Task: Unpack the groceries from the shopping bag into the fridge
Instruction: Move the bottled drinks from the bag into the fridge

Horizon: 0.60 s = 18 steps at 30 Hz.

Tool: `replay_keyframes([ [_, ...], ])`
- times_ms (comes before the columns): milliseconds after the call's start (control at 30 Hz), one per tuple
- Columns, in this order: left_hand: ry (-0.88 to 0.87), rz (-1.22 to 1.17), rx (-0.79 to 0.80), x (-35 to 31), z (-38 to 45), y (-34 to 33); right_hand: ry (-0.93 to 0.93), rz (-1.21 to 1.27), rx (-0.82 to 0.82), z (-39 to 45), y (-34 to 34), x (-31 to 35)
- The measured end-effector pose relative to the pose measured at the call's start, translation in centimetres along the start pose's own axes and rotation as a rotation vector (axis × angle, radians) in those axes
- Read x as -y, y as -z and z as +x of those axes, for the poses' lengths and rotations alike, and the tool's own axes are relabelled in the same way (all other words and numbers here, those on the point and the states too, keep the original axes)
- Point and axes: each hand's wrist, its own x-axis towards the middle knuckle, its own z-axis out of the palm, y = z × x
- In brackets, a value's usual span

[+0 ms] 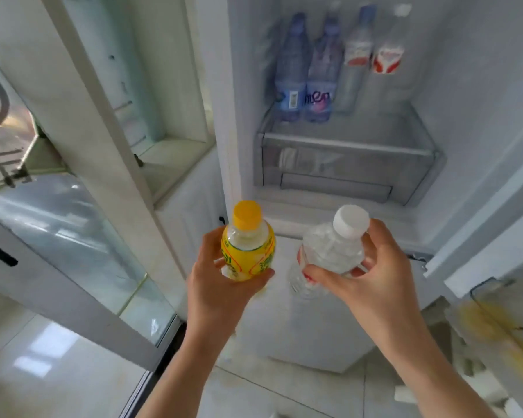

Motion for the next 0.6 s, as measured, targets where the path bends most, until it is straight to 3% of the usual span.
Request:
replay_keyframes([
  [233,-0.178,-0.105,0.065,-3.8,11.7,-3.1,0.071,0.021,-0.171,9.2,-0.5,2.7],
  [600,-0.287,-0.290,0.222,-7.9,24.1,-9.1,0.133,-0.028,-0.423,20.0,-0.7,5.2],
])
